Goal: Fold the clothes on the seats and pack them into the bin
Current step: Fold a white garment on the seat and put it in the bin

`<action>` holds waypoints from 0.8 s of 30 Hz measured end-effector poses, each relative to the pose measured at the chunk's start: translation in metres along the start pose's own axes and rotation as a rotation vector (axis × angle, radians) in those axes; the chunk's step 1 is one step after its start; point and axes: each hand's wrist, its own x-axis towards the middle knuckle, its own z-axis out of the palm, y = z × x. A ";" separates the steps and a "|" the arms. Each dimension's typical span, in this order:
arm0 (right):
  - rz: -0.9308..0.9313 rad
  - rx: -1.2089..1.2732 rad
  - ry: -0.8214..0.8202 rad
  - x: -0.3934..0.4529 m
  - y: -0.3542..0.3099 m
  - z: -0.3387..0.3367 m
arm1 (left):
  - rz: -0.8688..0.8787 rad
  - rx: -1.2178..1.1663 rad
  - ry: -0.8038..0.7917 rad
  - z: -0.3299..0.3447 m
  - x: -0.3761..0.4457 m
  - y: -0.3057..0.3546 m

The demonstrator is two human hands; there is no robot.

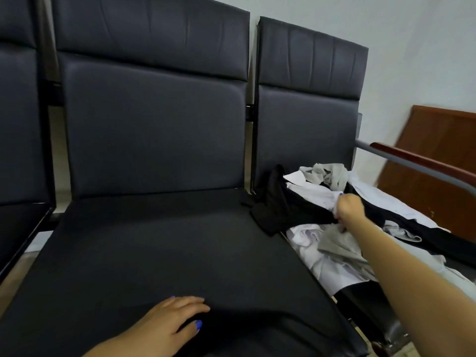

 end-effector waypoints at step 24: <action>-0.724 1.067 -0.026 -0.091 -0.162 -0.241 | 0.138 -0.024 0.305 0.012 0.008 -0.020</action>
